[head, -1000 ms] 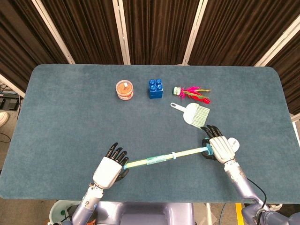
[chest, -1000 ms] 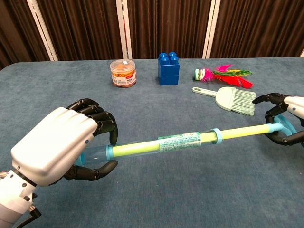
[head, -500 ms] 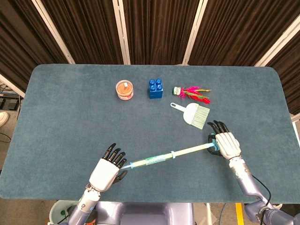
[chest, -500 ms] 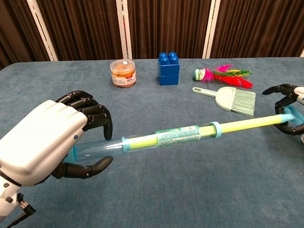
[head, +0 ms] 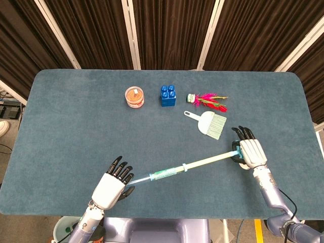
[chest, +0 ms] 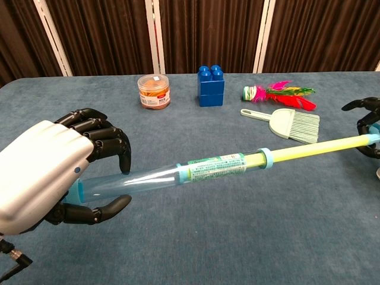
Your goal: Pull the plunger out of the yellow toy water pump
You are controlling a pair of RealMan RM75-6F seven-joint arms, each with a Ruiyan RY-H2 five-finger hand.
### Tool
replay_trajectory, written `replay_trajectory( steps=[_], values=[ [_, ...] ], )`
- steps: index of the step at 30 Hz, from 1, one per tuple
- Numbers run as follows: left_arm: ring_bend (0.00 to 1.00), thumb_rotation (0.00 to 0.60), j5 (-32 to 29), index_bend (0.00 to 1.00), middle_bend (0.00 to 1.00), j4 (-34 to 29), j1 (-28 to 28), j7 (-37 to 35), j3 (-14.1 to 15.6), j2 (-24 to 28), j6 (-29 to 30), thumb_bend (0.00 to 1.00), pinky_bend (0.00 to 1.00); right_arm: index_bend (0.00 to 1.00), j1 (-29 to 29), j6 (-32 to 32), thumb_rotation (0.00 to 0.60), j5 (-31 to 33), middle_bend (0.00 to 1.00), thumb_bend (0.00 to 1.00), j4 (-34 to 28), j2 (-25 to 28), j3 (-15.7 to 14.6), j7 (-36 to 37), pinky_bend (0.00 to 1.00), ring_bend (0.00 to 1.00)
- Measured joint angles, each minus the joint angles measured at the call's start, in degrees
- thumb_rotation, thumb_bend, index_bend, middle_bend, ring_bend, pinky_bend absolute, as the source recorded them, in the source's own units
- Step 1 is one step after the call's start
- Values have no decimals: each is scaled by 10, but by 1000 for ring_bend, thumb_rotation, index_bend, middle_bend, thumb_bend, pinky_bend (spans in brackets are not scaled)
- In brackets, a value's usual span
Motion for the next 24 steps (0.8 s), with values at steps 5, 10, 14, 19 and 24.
replay_trajectory(
  steps=[5, 10, 14, 19, 24],
  values=[
    [258, 600, 9, 686, 361, -10, 5, -3, 7, 13, 5, 443, 169, 783, 2, -7, 600, 7, 139, 454, 8, 1, 4, -1, 76, 0],
    [258, 600, 13, 686, 361, -19, 8, -10, 12, 25, 6, 443, 168, 783, 5, -10, 600, 14, 139, 452, 18, -1, 10, -7, 75, 0],
    [258, 600, 14, 686, 362, -29, 10, -22, 17, 38, 4, 442, 168, 783, 8, -17, 600, 21, 139, 451, 25, -2, 14, -17, 76, 0],
    [258, 600, 17, 686, 362, -44, 11, -37, 24, 56, 1, 443, 169, 783, 11, -22, 600, 26, 139, 450, 37, -6, 16, -30, 75, 0],
    [258, 600, 22, 686, 362, -56, 13, -44, 30, 74, 1, 443, 169, 784, 14, -28, 600, 34, 140, 449, 49, -14, 21, -37, 76, 0]
  ],
)
